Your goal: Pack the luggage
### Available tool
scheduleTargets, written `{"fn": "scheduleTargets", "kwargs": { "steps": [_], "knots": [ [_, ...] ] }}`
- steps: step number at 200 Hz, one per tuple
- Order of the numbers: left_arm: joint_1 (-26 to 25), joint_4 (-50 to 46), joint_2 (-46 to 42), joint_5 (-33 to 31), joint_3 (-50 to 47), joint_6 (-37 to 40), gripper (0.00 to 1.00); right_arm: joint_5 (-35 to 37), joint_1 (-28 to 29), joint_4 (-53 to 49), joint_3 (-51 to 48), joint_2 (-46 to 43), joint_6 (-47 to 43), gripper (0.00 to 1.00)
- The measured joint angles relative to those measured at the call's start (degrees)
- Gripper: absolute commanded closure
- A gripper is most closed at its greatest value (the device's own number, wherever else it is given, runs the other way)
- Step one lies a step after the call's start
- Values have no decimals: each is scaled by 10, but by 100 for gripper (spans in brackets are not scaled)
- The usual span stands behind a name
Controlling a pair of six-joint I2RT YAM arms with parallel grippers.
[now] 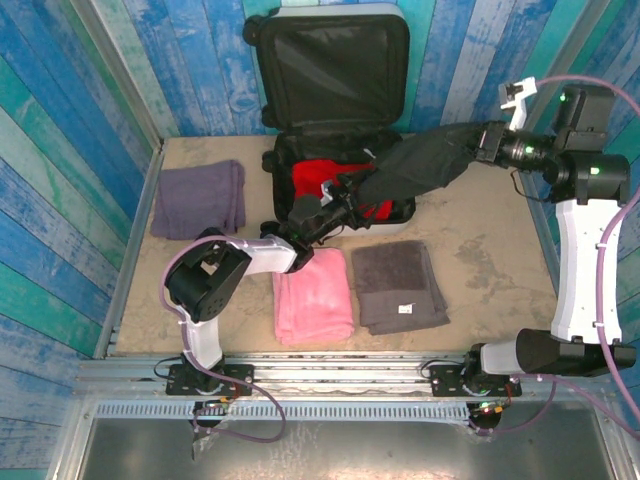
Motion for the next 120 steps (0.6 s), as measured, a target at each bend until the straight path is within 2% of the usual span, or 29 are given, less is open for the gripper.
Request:
{"fn": "scheduleTargets", "kwargs": {
  "steps": [55, 73, 93, 120],
  "knots": [
    [14, 4, 14, 1, 14, 0, 7, -2, 10, -23, -4, -2, -22, 100],
    [16, -15, 23, 4, 35, 8, 0, -5, 12, -24, -10, -3, -23, 100],
    [17, -41, 40, 14, 77, 24, 19, -7, 15, -24, -14, -3, -24, 100],
    [18, -60, 44, 18, 99, 51, 50, -10, 17, -24, -15, -3, -24, 100]
  ]
}}
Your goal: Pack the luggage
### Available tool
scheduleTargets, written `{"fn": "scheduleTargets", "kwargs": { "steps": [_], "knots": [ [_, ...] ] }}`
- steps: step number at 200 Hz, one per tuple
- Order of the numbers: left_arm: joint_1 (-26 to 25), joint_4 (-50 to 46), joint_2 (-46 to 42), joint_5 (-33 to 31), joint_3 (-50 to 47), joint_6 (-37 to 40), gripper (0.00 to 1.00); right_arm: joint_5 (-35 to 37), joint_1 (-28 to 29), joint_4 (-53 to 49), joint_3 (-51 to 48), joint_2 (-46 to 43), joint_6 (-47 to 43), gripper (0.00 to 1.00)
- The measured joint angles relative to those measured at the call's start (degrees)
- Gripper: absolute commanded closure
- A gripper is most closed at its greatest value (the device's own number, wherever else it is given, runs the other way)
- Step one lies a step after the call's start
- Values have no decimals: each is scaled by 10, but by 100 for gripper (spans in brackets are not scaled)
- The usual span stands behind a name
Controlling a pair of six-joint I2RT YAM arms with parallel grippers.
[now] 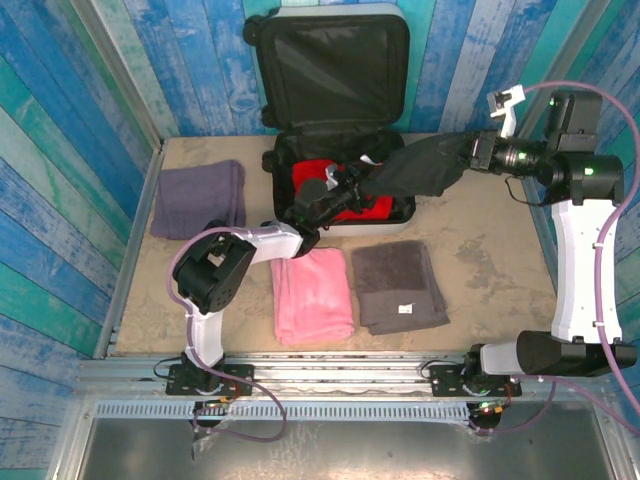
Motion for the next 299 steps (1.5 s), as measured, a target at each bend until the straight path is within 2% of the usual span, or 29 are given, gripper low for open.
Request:
{"fn": "scheduleTargets", "kwargs": {
  "steps": [38, 83, 116, 154, 202, 236, 299],
  "knots": [
    [12, -24, 0, 3, 6, 45, 100, -8, 4, 0, 2, 14, 0, 100],
    [52, -40, -1, 5, 6, 104, 100, -15, 20, 8, 16, 63, 2, 100],
    [87, -104, -27, -20, -2, 198, 100, 12, 45, 2, 47, 120, -19, 100],
    [103, -217, -116, -93, -12, 338, 100, 119, 101, -47, 141, 221, -73, 100],
    [103, -256, -186, -170, -12, 482, 100, 204, 165, -82, 268, 367, -101, 100],
    [103, -263, -200, -205, -21, 557, 100, 208, 166, -71, 313, 441, -97, 100],
    [103, -270, -200, -231, -40, 639, 100, 207, 167, -45, 330, 505, -85, 100]
  ]
}}
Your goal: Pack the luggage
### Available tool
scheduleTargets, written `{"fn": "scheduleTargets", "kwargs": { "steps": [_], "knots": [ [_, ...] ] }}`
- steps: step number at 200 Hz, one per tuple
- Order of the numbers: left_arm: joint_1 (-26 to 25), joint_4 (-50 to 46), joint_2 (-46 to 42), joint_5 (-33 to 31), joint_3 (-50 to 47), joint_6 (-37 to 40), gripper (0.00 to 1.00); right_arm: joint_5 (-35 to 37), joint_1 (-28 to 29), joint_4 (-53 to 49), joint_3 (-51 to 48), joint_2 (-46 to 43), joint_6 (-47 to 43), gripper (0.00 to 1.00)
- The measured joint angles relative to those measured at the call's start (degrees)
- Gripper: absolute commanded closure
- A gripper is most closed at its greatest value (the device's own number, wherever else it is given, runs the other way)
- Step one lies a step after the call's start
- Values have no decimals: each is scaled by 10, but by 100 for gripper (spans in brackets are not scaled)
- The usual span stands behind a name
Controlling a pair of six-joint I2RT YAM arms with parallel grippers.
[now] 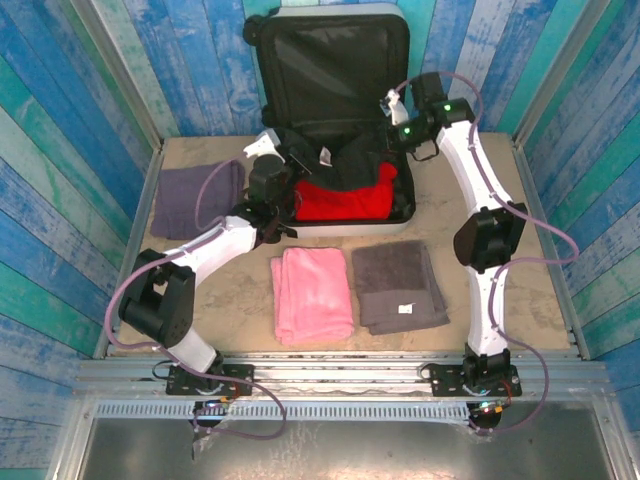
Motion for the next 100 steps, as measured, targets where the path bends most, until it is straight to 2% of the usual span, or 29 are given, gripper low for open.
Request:
{"fn": "scheduleTargets", "kwargs": {
  "steps": [100],
  "knots": [
    [0, 30, 64, 29, 25, 56, 100, 44, -5, -18, 47, 40, 0, 100]
  ]
}}
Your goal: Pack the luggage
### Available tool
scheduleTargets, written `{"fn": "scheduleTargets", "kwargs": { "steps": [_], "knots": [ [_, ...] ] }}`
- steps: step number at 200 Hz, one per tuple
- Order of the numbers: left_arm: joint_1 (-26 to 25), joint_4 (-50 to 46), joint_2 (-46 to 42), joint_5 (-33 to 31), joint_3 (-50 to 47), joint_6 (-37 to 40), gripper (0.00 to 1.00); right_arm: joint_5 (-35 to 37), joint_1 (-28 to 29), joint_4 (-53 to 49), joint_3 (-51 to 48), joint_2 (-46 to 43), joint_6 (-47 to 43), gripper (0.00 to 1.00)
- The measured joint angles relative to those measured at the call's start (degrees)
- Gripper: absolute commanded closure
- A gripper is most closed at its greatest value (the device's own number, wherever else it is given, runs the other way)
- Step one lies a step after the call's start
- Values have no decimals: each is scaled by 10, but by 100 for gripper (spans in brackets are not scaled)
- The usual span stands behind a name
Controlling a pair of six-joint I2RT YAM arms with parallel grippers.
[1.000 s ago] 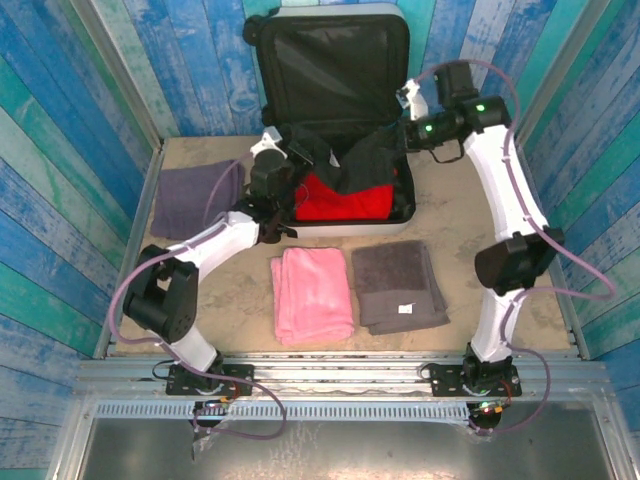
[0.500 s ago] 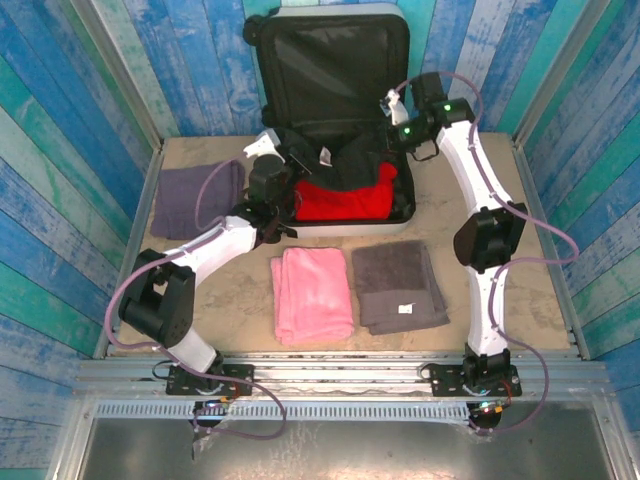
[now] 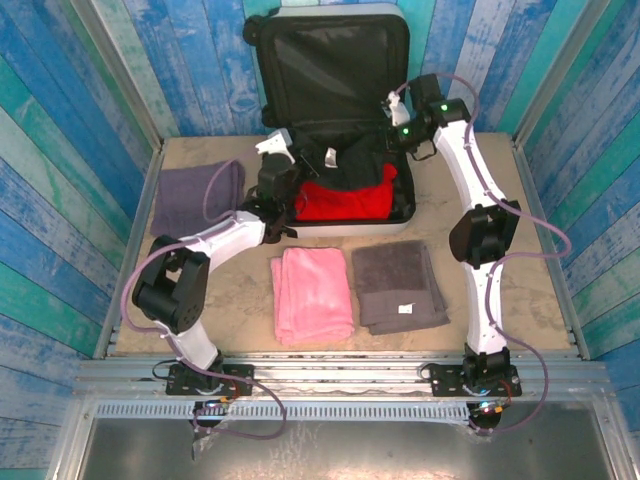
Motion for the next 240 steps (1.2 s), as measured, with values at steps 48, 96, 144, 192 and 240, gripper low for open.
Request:
{"fn": "scheduleTargets", "kwargs": {
  "steps": [48, 96, 144, 192, 240],
  "knots": [
    [-1, 25, 6, 2, -3, 14, 100, 0, -11, -4, 1, 9, -2, 100],
    [-2, 33, 14, 2, -50, 12, 73, -2, -16, -22, 3, 46, -3, 87],
    [-2, -6, 28, 4, -68, -4, 33, 23, -18, -43, 6, 61, -9, 25],
    [-7, -78, 28, 7, -37, 28, 5, 70, -26, -66, 12, 58, 1, 16],
    [-23, -161, 10, -3, -18, 70, 7, 89, -40, -70, -4, 26, 18, 15]
  ]
}}
